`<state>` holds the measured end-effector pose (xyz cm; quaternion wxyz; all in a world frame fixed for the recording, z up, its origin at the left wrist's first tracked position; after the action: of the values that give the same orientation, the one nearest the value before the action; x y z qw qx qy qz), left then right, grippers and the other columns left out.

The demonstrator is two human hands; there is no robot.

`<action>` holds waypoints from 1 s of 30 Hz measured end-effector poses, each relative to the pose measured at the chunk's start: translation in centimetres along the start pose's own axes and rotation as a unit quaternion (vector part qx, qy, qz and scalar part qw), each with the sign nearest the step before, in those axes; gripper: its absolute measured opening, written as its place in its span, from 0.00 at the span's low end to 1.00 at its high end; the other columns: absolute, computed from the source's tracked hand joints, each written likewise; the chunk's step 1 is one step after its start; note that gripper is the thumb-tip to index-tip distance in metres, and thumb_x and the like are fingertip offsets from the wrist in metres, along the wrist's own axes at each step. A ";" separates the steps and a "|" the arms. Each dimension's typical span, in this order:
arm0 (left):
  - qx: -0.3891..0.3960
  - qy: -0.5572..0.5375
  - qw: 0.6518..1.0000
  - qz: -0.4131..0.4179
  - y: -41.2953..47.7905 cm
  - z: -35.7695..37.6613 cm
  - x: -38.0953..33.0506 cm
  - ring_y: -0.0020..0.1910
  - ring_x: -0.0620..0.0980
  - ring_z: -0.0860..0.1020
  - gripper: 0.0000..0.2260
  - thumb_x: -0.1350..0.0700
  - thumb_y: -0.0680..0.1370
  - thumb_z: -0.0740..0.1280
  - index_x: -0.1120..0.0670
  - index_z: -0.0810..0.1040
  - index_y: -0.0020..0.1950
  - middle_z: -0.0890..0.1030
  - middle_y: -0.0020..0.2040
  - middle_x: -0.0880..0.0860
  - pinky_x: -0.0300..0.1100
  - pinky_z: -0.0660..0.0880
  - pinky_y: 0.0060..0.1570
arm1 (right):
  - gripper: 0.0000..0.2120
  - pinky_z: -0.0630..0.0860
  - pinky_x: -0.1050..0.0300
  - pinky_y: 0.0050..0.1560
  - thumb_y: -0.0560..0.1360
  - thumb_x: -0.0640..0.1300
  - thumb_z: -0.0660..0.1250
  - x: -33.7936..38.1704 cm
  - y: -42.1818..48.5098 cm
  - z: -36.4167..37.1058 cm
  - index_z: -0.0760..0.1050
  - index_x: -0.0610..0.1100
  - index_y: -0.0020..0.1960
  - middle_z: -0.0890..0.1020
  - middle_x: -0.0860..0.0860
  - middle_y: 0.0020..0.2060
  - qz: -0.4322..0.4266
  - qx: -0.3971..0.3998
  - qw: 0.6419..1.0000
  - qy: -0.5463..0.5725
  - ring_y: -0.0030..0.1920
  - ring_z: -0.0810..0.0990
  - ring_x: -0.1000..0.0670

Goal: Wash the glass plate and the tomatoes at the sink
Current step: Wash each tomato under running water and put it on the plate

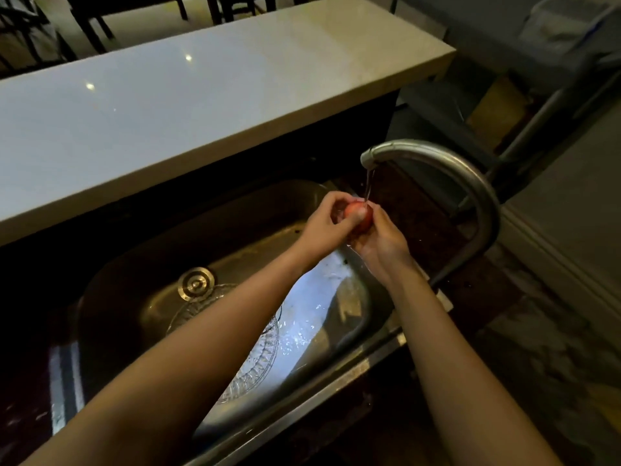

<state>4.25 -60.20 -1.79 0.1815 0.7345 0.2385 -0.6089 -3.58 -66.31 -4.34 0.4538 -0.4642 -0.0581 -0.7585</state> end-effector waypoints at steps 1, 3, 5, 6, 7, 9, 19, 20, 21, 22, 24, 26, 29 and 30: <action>-0.003 -0.005 1.000 -0.005 0.3 0.4 0.0 0.49 0.42 0.74 0.09 0.53 0.76 0.67 0.48 0.70 0.55 0.74 0.50 0.43 0.26 0.74 0.37 | 0.20 0.78 0.54 0.53 0.82 0.48 0.47 0.1 0.0 -0.2 0.66 0.39 0.68 0.77 0.41 0.57 -0.010 -0.001 1.000 -0.019 0.56 0.79 0.46; -0.022 -0.007 0.999 -0.025 1.0 1.0 0.0 0.48 0.46 0.75 0.05 0.54 0.77 0.64 0.47 0.70 0.52 0.74 0.49 0.47 0.33 0.75 0.38 | 0.19 0.78 0.54 0.53 0.82 0.48 0.49 0.3 0.0 -0.6 0.68 0.41 0.67 0.77 0.40 0.58 -0.023 -0.011 0.999 -0.047 0.57 0.79 0.45; -0.052 0.005 0.997 -0.053 1.5 1.4 -0.1 0.46 0.52 0.76 0.01 0.53 0.79 0.60 0.48 0.69 0.49 0.75 0.47 0.51 0.41 0.75 0.37 | 0.16 0.78 0.53 0.53 0.82 0.49 0.51 0.5 0.0 -0.8 0.71 0.44 0.63 0.77 0.40 0.59 -0.031 -0.021 0.997 -0.073 0.57 0.79 0.45; -0.066 0.020 0.996 -0.061 1.7 1.5 -0.3 0.45 0.53 0.76 0.02 0.52 0.80 0.59 0.49 0.69 0.48 0.75 0.46 0.53 0.45 0.76 0.38 | 0.15 0.78 0.52 0.53 0.82 0.49 0.51 0.6 0.0 -0.7 0.72 0.46 0.62 0.77 0.40 0.59 -0.033 -0.025 0.995 -0.086 0.58 0.79 0.45; -0.072 0.030 0.995 -0.067 1.9 1.6 -0.4 0.44 0.55 0.77 0.04 0.50 0.80 0.58 0.49 0.68 0.48 0.75 0.46 0.54 0.48 0.76 0.39 | 0.15 0.78 0.51 0.54 0.81 0.50 0.52 0.8 0.0 -0.7 0.74 0.48 0.60 0.78 0.41 0.58 -0.037 -0.030 0.994 -0.100 0.57 0.79 0.45; -0.050 0.019 0.997 -0.064 2.0 2.1 -0.8 0.43 0.55 0.77 0.06 0.49 0.80 0.57 0.50 0.68 0.51 0.75 0.48 0.56 0.48 0.76 0.37 | 0.13 0.79 0.50 0.54 0.81 0.52 0.53 1.5 0.0 -0.8 0.76 0.54 0.54 0.79 0.44 0.56 -0.051 -0.054 0.988 -0.132 0.56 0.80 0.45; 0.002 -0.019 0.998 -0.055 1.9 2.3 -1.4 0.50 0.57 0.77 0.10 0.49 0.80 0.59 0.52 0.75 0.55 0.77 0.54 0.56 0.45 0.76 0.41 | 0.17 0.78 0.51 0.53 0.80 0.55 0.52 1.9 0.4 -0.6 0.74 0.51 0.60 0.80 0.45 0.56 -0.040 -0.078 0.989 -0.118 0.55 0.80 0.46; -0.031 0.001 0.998 -0.057 1.9 2.0 -1.5 0.48 0.57 0.78 0.09 0.48 0.80 0.58 0.51 0.75 0.51 0.78 0.49 0.54 0.46 0.76 0.41 | 0.17 0.78 0.50 0.55 0.80 0.56 0.53 1.7 0.3 -0.3 0.74 0.50 0.62 0.80 0.45 0.56 -0.033 -0.069 0.990 -0.117 0.56 0.80 0.47; -0.061 0.026 0.996 -0.052 2.0 1.7 -1.8 0.45 0.55 0.78 0.09 0.48 0.80 0.57 0.50 0.74 0.48 0.78 0.44 0.52 0.48 0.75 0.41 | 0.17 0.77 0.51 0.55 0.79 0.56 0.55 1.5 0.3 0.0 0.74 0.51 0.62 0.80 0.46 0.56 -0.030 -0.062 0.990 -0.123 0.56 0.80 0.48; -0.075 0.045 0.995 -0.044 1.9 1.5 -2.0 0.44 0.54 0.78 0.09 0.48 0.81 0.56 0.49 0.73 0.46 0.77 0.41 0.50 0.48 0.75 0.41 | 0.16 0.77 0.52 0.54 0.79 0.56 0.55 1.4 0.3 0.1 0.75 0.52 0.60 0.81 0.47 0.55 -0.034 -0.062 0.989 -0.132 0.56 0.80 0.49; -0.043 0.042 0.998 -0.033 1.8 1.9 -2.1 0.46 0.53 0.78 0.08 0.49 0.81 0.57 0.50 0.73 0.51 0.78 0.45 0.50 0.45 0.77 0.40 | 0.13 0.78 0.54 0.52 0.79 0.54 0.55 1.6 0.3 0.0 0.76 0.55 0.55 0.81 0.49 0.53 -0.049 -0.073 0.986 -0.139 0.55 0.80 0.51; 0.024 0.036 0.998 -0.035 1.5 2.2 -1.6 0.54 0.57 0.77 0.13 0.51 0.80 0.60 0.53 0.72 0.62 0.76 0.58 0.56 0.44 0.78 0.45 | 0.13 0.78 0.53 0.51 0.80 0.53 0.54 1.9 0.3 -0.3 0.76 0.53 0.55 0.81 0.47 0.53 -0.046 -0.076 0.989 -0.118 0.53 0.81 0.50; 0.076 0.045 0.996 -0.025 0.8 1.9 -0.8 0.64 0.58 0.72 0.22 0.55 0.77 0.66 0.53 0.66 0.70 0.69 0.68 0.57 0.52 0.75 0.60 | 0.16 0.79 0.54 0.48 0.80 0.54 0.52 1.6 0.1 -0.9 0.77 0.51 0.55 0.81 0.45 0.53 -0.021 -0.068 0.995 -0.069 0.53 0.81 0.48; 0.072 0.034 0.997 -0.021 0.5 1.6 -0.7 0.65 0.57 0.72 0.24 0.56 0.76 0.67 0.53 0.66 0.70 0.69 0.68 0.57 0.53 0.74 0.61 | 0.17 0.80 0.54 0.49 0.80 0.54 0.52 1.4 0.0 -1.0 0.78 0.51 0.55 0.80 0.45 0.54 -0.015 -0.063 0.996 -0.061 0.54 0.81 0.47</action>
<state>3.19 -61.59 -1.42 0.1071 0.7607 0.2149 -0.6031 -4.46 -67.65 -3.82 0.4080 -0.5363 -0.0447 -0.7375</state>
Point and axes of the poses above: each hand's wrist, its own y-axis towards the middle knuckle, its own z-axis out of the palm, x = y × z, the point moved 6 cm from there along y, towards the middle knuckle
